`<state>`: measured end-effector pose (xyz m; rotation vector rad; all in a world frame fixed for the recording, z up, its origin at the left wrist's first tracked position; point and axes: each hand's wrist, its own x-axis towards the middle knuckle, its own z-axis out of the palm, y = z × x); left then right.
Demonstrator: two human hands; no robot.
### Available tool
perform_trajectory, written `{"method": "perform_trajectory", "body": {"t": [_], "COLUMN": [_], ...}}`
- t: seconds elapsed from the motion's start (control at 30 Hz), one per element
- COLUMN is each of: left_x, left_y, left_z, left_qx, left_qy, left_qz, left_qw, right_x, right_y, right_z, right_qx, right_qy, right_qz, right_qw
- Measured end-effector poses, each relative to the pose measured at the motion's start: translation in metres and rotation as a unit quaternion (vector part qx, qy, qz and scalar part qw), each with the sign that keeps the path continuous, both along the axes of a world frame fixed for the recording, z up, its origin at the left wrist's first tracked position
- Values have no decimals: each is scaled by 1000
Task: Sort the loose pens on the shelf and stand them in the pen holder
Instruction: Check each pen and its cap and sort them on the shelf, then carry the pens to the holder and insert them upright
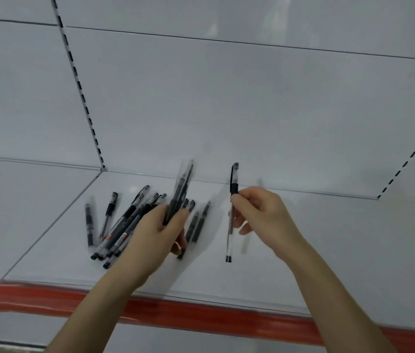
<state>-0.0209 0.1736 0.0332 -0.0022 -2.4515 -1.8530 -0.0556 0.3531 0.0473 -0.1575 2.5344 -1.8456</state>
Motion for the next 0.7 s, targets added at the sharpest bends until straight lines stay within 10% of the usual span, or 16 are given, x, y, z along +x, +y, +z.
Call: {"method": "perform_trajectory", "body": {"t": [0.2,0.7], "left_x": [50,224], "left_y": [-22,-320], "left_z": [21,-1], "left_qx": [246,158], "left_qy": [-46,31], "left_qz": [0,247], "left_qw": [968,956], "right_x": [24,136], "right_y": [-63,-413], "right_z": [22,7], "right_qx": [-136,-180], "right_qy": [33,-32], "right_qz": [117,318], "right_qw": [983,930]}}
